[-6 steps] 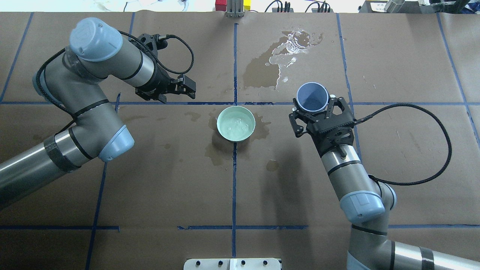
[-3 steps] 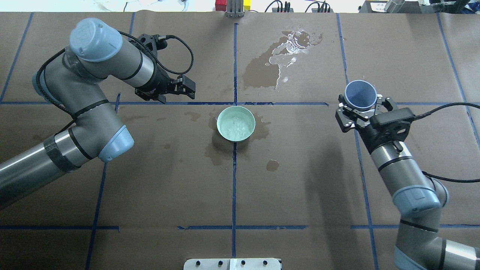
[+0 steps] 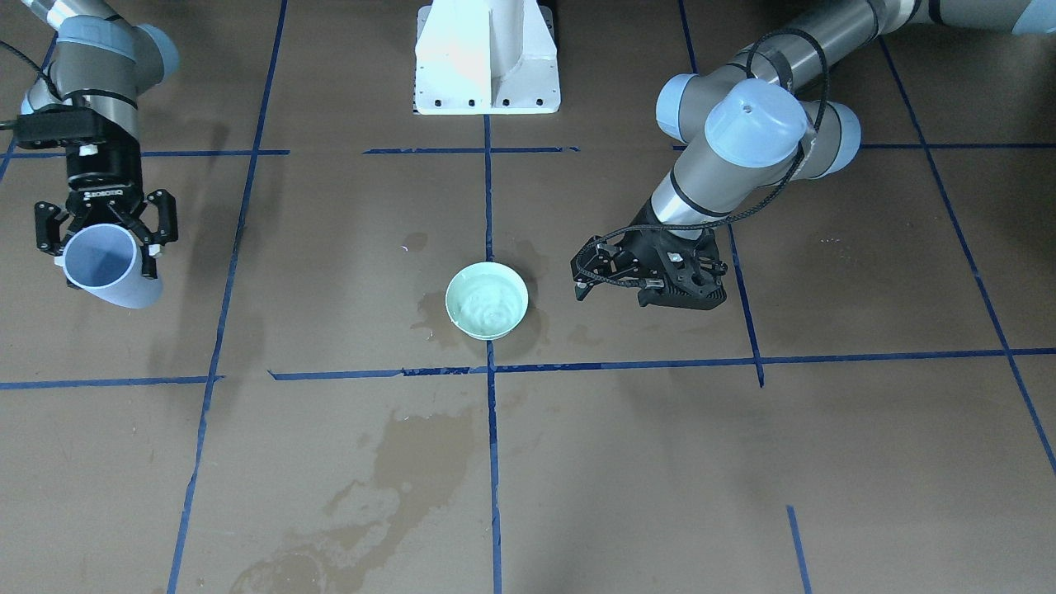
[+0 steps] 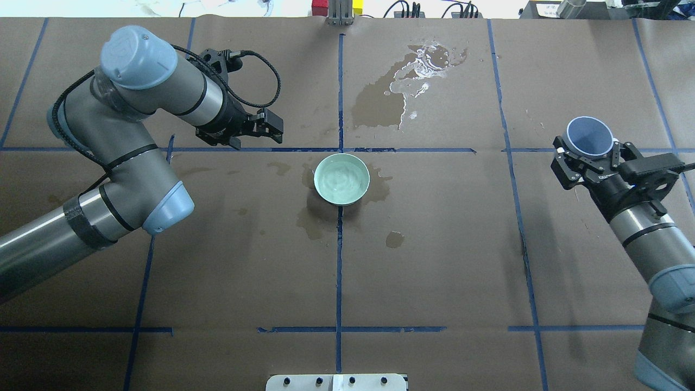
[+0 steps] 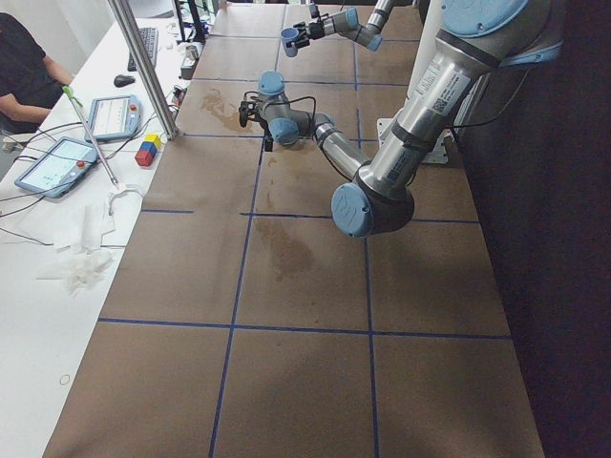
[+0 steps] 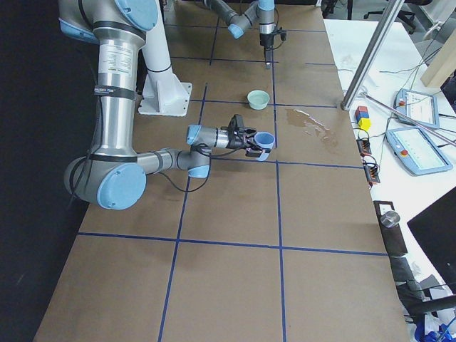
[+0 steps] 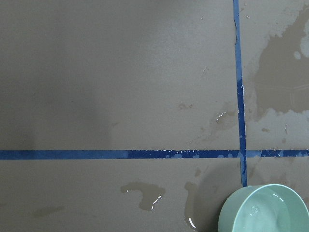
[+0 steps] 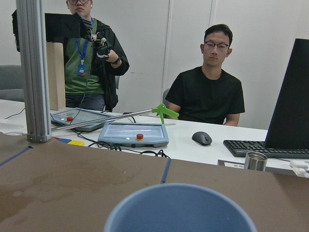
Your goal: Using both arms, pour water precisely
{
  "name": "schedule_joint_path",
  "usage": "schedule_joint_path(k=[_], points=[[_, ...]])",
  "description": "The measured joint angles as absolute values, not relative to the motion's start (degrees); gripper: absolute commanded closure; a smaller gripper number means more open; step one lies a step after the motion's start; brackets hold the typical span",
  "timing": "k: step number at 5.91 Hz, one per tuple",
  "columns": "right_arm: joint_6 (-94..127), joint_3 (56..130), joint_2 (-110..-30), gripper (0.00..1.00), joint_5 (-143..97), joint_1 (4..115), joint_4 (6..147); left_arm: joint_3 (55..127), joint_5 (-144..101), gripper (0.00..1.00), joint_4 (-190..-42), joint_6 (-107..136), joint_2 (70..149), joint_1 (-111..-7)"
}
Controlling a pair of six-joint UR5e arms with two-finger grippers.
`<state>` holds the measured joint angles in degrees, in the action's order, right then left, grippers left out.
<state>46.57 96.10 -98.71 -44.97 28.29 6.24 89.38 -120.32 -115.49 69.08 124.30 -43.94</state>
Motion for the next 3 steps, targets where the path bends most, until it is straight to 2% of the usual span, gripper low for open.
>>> schedule_joint_path(k=[2, 3], points=[[47.76, 92.11, -101.06, 0.93, -51.42, 33.14, 1.19, 89.38, -120.32, 0.0, -115.49, 69.15, 124.32, -43.94], [48.16, 89.38, -99.31, 0.93, -52.05, 33.73, 0.57, 89.46, -120.32, 0.0, -115.49, 69.16, 124.3, -43.98]])
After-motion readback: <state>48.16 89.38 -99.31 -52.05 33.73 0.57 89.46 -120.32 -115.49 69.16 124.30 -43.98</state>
